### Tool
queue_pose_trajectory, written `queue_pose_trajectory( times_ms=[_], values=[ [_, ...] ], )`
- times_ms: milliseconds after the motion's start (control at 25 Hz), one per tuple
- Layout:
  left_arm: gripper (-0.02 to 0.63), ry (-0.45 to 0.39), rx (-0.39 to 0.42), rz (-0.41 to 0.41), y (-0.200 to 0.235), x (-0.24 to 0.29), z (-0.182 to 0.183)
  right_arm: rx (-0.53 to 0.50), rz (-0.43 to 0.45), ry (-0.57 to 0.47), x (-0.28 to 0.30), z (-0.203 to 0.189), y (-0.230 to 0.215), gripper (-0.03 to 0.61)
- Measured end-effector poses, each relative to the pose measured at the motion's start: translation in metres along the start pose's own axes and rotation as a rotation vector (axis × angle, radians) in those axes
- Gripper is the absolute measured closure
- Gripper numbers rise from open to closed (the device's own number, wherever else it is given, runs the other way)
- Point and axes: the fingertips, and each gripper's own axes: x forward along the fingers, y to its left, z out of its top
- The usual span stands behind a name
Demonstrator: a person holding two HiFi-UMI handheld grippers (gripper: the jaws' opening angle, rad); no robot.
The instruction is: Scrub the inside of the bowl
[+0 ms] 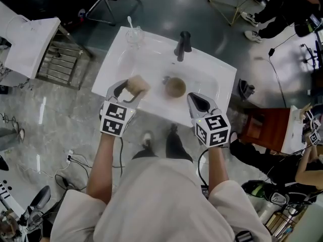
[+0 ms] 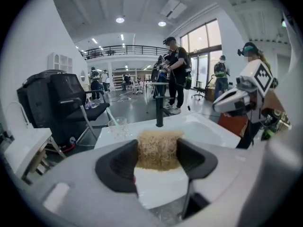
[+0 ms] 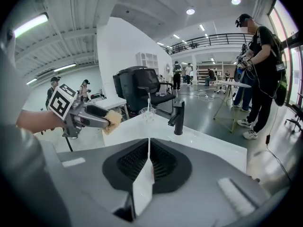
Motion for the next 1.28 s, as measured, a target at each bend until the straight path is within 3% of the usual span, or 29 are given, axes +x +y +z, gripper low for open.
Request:
queue_pose_trajectory(
  times_ms=[280,560,840,1040,1280],
  values=[
    [0.354,-0.018,-0.005,-0.016,-0.013,0.021,0.019,-0.035,0.029,0.058,0.023,-0.012,-0.023,0.542],
    [0.354,0.011,-0.020,-0.007,-0.017,0.044,0.023,-0.138,0.137,0.236,0.068,-0.062,-0.042,0.491],
    [0.354,0.064,-0.070,0.027,-0.015,0.057,0.006,-0.255,0.255,0.442,0.114,-0.117,-0.048,0.423],
    [0.354,0.098,-0.123,0.064,-0.014,0.061,-0.009,-0.306,0.346,0.518,0.137,-0.141,-0.042,0.428],
    [0.354,0.128,-0.183,0.112,-0.013,0.061,-0.025,-0.393,0.385,0.613,0.159,-0.170,-0.041,0.410]
  ],
)
